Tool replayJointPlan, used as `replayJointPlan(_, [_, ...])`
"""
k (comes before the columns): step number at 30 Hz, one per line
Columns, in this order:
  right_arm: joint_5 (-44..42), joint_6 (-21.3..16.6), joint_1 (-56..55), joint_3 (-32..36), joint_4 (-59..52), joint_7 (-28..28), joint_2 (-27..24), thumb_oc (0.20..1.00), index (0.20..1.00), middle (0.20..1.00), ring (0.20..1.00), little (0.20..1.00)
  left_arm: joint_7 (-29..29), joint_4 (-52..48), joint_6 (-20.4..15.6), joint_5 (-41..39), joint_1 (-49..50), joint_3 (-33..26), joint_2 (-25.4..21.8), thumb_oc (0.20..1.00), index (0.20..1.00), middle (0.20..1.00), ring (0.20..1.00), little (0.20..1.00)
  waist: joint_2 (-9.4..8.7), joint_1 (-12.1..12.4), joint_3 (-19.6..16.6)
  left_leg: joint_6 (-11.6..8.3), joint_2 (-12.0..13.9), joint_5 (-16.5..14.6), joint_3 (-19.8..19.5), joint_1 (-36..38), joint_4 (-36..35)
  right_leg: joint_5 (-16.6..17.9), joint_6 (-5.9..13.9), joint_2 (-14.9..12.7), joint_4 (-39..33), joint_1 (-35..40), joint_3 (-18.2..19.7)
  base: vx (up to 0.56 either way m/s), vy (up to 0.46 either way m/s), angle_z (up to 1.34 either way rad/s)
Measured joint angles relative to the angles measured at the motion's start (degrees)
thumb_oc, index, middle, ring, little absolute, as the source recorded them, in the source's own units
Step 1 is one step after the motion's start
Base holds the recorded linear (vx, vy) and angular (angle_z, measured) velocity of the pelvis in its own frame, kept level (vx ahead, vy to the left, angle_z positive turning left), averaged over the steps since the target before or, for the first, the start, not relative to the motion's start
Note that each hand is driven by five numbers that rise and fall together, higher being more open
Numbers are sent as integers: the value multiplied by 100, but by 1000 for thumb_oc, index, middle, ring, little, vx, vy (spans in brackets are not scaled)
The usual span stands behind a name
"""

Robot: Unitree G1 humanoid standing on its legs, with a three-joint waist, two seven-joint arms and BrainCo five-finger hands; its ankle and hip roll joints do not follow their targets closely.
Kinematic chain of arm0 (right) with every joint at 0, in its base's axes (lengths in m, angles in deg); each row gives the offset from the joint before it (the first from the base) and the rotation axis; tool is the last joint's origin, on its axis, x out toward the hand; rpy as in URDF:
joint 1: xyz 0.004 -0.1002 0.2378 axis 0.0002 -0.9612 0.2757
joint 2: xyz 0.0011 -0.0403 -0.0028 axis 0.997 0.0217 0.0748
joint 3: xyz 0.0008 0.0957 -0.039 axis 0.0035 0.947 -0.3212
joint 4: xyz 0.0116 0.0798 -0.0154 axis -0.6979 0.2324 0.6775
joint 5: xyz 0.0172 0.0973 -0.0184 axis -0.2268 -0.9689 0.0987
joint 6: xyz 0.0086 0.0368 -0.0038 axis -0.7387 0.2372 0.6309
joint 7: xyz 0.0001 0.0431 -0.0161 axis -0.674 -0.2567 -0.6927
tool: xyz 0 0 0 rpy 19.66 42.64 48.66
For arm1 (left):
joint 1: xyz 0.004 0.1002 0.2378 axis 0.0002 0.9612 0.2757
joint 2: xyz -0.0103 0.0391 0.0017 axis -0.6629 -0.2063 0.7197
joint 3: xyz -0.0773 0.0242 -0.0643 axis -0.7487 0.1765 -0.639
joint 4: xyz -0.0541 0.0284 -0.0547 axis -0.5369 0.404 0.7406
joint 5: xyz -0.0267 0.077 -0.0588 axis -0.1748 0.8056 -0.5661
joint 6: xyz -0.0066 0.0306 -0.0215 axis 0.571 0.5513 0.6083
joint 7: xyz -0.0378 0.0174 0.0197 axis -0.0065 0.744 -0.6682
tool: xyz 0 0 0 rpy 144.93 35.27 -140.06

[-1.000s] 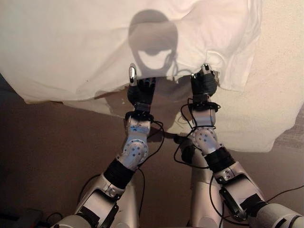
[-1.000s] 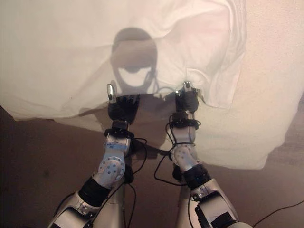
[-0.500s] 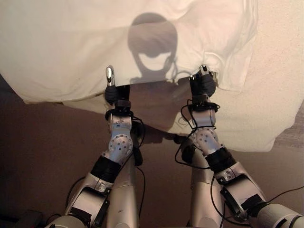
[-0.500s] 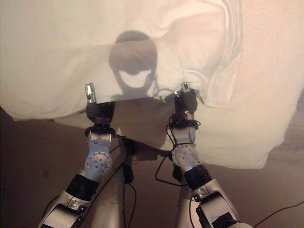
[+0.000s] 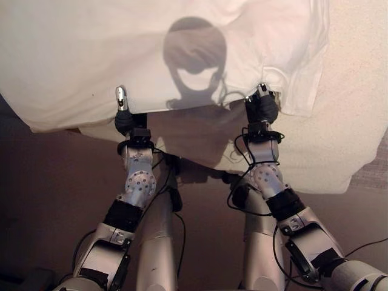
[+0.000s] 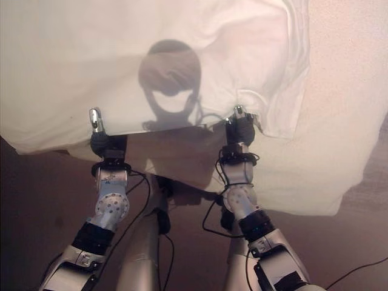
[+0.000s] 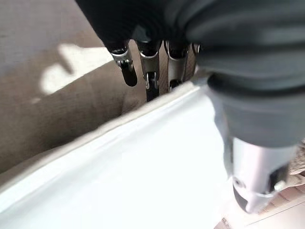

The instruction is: Make the bed

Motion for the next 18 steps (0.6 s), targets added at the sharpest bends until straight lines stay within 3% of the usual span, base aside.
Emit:
replayJointPlan(13, [0, 6, -93, 6, 0, -61, -41, 200, 200, 200, 200, 200, 19, 128, -4, 13, 25, -238, -243, 1000, 1000, 1000, 1000, 1000, 17, 9, 9, 0, -1, 0, -14, 3, 12, 0, 0, 0, 4, 19, -4, 0, 0, 0])
replayJointPlan(14, [0, 6, -93, 7, 0, -61, -43, 200, 200, 200, 200, 200, 25, 128, -5, 17, 24, -238, -260, 200, 200, 200, 200, 200, 17, 9, 9, 0, -2, 0, -19, 2, 14, 0, 0, 0, 4, 23, -6, 0, 0, 0])
replayJointPlan(18, [0, 21, -102, 7, 0, -87, -62, 200, 200, 200, 200, 200, 30, 130, -4, 365, 64, -237, -429, 200, 200, 200, 200, 200, 21, 16, 11, 0, -2, 0, -27, 5, 23, 0, 0, 0, 8, 34, -13, 0, 0, 0])
